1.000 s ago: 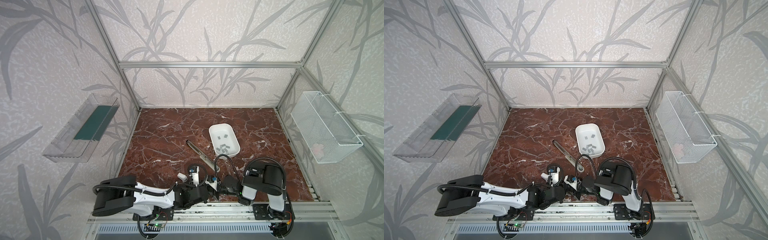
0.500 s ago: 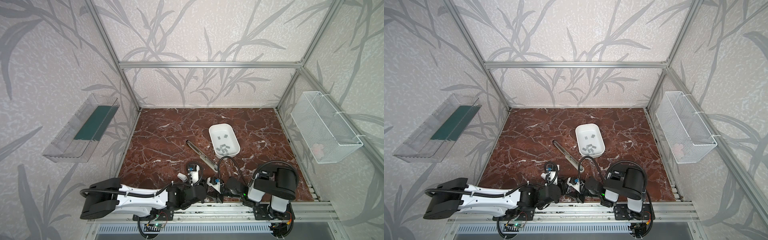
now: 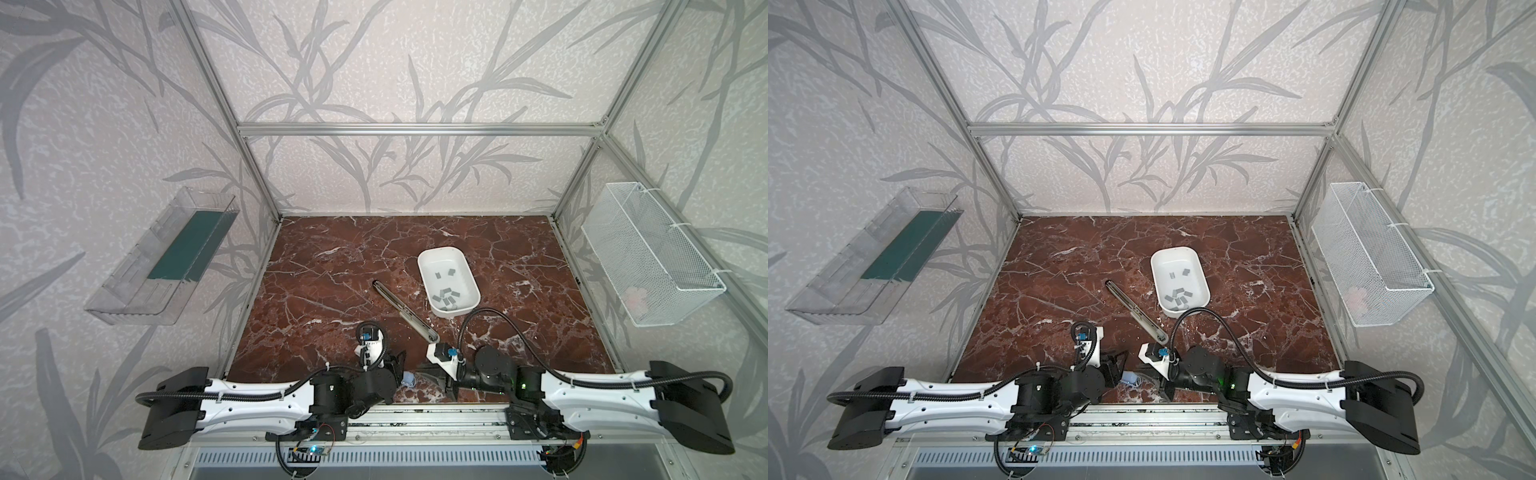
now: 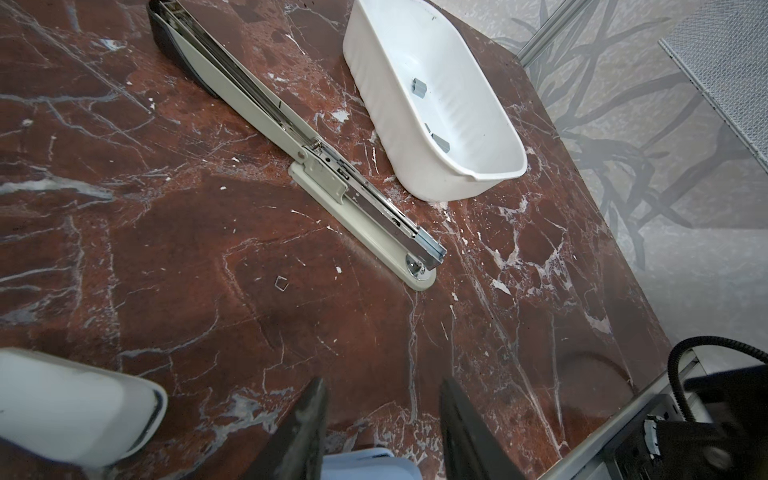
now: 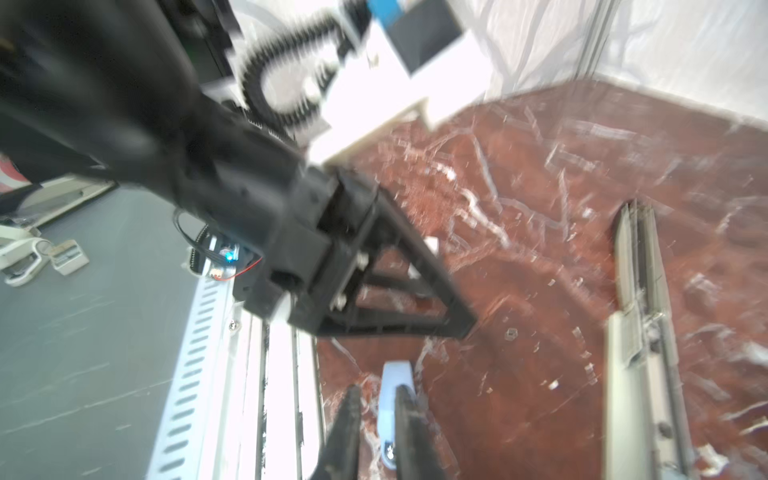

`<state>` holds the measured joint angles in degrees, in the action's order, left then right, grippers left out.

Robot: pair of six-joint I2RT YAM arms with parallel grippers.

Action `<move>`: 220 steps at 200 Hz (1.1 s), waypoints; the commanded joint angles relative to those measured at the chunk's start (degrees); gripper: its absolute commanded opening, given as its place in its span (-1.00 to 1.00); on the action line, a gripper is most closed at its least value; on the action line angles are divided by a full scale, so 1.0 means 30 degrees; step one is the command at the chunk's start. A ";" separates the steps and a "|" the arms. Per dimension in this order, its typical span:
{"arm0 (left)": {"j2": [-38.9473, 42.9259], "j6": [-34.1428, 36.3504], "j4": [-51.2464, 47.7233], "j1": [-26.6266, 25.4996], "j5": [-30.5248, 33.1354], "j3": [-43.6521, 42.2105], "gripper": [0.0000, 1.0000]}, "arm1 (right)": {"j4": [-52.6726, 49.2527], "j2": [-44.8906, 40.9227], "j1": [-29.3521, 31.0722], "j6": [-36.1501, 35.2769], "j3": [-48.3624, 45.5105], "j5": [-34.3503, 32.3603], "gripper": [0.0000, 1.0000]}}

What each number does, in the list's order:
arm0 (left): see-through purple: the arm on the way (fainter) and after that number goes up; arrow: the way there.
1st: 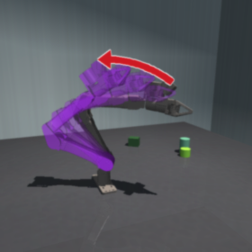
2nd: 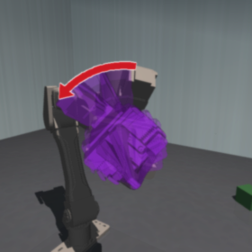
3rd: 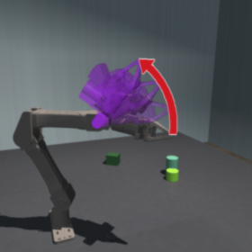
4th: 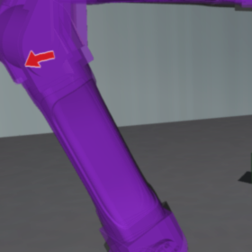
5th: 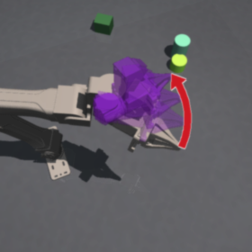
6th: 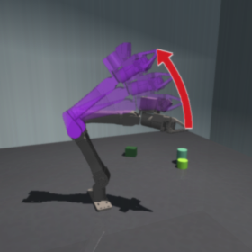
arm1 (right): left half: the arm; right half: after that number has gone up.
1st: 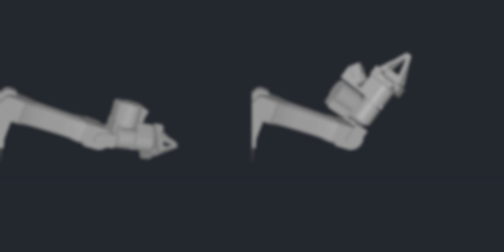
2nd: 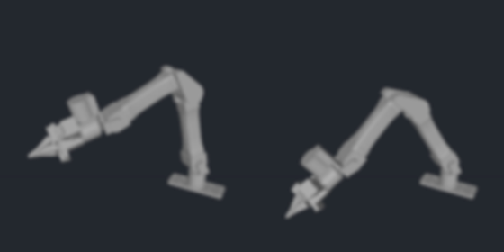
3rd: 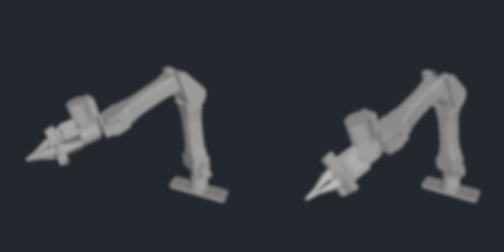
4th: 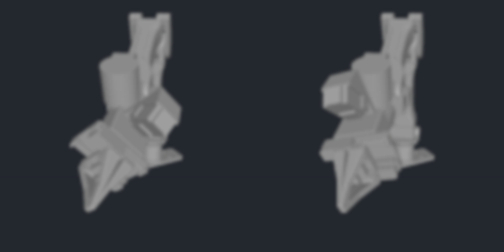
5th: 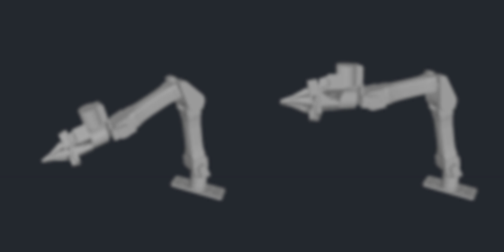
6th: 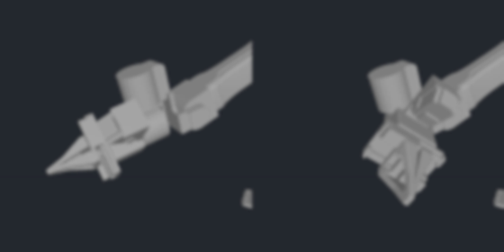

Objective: Load the staples into the stapler

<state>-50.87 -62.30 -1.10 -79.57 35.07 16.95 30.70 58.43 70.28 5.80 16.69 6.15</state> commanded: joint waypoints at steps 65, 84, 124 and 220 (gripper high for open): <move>-0.1259 0.0641 0.2166 0.0068 -0.0002 -0.0699 -0.27 | -0.0742 0.5403 0.0621 0.0180 0.2842 0.0355 -1.00; -0.1928 0.0602 0.2573 0.0068 -0.0080 -0.0693 -0.27 | -0.0205 0.6419 0.0624 0.0343 0.2961 0.0307 -1.00; -0.3749 0.0578 0.3348 0.0068 -0.0206 -0.0400 -0.27 | 0.0808 0.7410 0.0620 0.0570 0.2641 0.0000 -1.00; -0.5756 0.0672 0.4264 0.0068 -0.0587 -0.0106 -0.29 | 0.2058 0.8307 0.0649 0.1207 0.1751 -0.0264 -1.00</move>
<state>-66.57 -61.04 10.26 -79.40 33.36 15.66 32.40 82.32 71.90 8.16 22.90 6.42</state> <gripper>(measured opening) 0.357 0.045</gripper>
